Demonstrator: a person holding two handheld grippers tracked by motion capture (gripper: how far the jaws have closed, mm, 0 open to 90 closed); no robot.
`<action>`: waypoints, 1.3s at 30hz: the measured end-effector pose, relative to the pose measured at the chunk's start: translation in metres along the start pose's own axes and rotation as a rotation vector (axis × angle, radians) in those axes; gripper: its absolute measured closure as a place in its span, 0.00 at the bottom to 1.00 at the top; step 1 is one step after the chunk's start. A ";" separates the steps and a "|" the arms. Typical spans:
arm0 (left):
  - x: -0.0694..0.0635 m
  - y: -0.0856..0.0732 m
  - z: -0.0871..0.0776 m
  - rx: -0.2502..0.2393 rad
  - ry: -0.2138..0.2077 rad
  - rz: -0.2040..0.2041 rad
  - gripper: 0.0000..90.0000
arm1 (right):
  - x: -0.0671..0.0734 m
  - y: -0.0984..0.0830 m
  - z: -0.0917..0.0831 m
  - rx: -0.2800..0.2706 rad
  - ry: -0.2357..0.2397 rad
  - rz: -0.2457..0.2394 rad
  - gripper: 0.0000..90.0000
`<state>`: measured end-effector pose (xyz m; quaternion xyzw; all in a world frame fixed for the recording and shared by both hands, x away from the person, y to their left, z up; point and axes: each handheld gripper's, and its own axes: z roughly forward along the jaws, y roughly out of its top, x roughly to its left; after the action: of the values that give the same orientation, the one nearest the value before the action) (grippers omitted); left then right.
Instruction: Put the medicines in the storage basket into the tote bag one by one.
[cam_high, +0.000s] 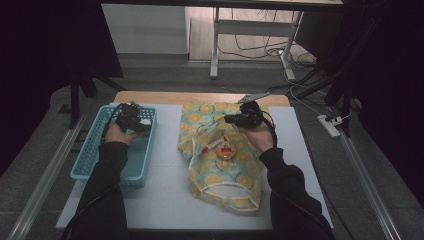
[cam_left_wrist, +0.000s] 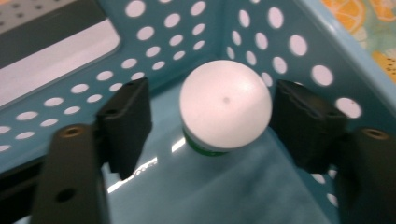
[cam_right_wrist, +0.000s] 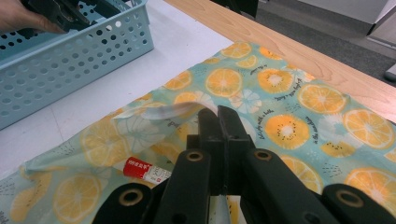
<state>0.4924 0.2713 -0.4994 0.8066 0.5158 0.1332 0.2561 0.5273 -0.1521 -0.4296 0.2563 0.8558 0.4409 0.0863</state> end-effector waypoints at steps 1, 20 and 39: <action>0.000 0.000 0.000 -0.002 -0.005 0.000 0.43 | 0.000 0.000 0.000 0.000 -0.002 0.000 1.00; -0.001 0.003 -0.010 0.013 -0.015 -0.088 0.56 | -0.001 -0.002 -0.002 -0.008 -0.001 0.005 1.00; -0.007 0.012 -0.061 -0.049 -0.025 -0.047 0.56 | -0.001 -0.001 -0.004 -0.011 -0.007 0.002 1.00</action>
<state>0.4689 0.2775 -0.4415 0.7895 0.5279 0.1295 0.2852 0.5263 -0.1561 -0.4278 0.2581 0.8528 0.4450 0.0903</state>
